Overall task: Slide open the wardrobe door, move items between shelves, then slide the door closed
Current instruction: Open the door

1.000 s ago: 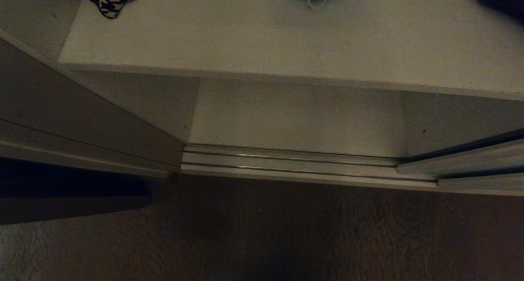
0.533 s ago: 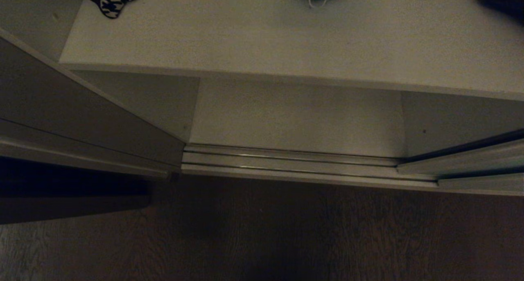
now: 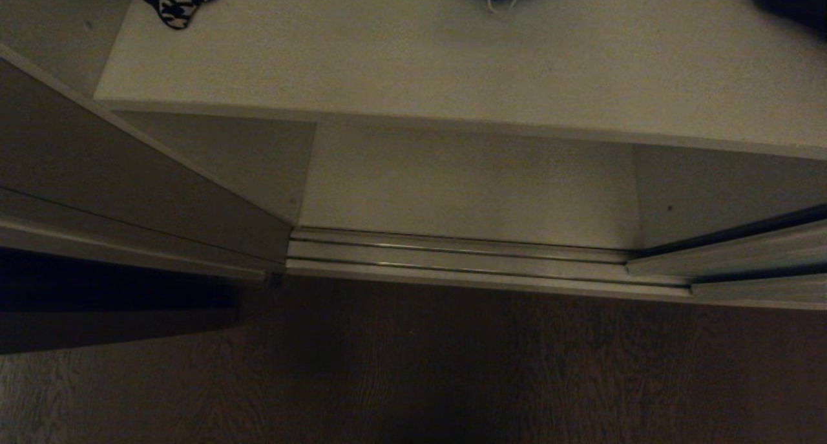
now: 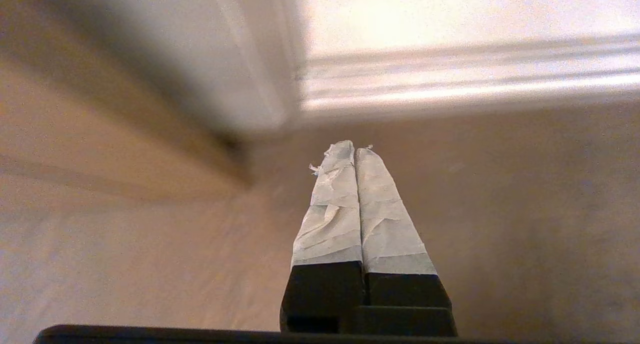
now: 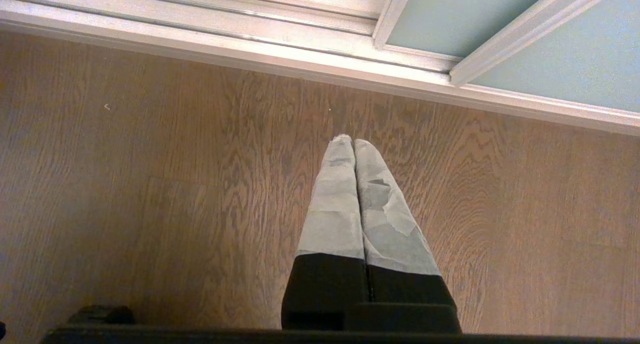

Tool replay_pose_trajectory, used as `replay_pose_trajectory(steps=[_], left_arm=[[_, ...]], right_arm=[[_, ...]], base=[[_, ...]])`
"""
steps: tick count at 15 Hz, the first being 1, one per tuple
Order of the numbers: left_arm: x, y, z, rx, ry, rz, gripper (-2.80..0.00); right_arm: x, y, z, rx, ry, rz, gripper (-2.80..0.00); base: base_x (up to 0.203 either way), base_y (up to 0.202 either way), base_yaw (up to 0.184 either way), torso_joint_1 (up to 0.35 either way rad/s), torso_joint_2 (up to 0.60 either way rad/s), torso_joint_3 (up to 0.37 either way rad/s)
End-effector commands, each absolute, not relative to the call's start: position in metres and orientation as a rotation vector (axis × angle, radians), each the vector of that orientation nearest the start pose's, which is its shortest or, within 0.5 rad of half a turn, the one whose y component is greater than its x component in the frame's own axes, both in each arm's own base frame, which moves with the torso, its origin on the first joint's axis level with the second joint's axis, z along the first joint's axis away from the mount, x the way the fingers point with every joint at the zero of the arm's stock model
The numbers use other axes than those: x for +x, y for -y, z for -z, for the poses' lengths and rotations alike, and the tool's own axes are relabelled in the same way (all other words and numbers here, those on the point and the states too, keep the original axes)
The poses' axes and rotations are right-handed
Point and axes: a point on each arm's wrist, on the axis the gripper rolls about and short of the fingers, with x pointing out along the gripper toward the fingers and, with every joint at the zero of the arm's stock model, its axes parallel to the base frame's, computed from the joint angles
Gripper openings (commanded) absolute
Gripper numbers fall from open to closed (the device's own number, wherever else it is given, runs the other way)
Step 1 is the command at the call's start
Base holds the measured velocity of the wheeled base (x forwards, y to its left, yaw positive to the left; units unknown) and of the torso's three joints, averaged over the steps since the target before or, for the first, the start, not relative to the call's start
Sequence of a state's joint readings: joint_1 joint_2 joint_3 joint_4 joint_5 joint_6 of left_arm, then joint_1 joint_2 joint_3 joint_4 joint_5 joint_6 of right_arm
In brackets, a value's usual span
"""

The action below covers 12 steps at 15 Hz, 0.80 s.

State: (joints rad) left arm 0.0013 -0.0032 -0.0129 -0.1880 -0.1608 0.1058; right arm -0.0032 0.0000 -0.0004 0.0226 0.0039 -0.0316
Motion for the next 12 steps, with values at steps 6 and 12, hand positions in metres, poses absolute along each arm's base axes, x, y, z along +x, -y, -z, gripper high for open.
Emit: replay_pose_trajectory(steps=[6,12], left_arm=[[-0.025,0.004,-0.093,-0.02,0.142,0.167,-2.8],[-0.023,0.001,-0.082,0.225,0.073,0.023,-2.8]], right_arm=[[-0.023,0.0,-0.073,-0.032,-0.02,-0.002,-2.8],[-0.023,0.0,-0.074,-0.032,-0.02,-0.002,-2.8]], base=[[0.0,0.0,0.0,0.0,0.0,0.0],[0.0,0.0,0.0,0.0,0.0,0.0]])
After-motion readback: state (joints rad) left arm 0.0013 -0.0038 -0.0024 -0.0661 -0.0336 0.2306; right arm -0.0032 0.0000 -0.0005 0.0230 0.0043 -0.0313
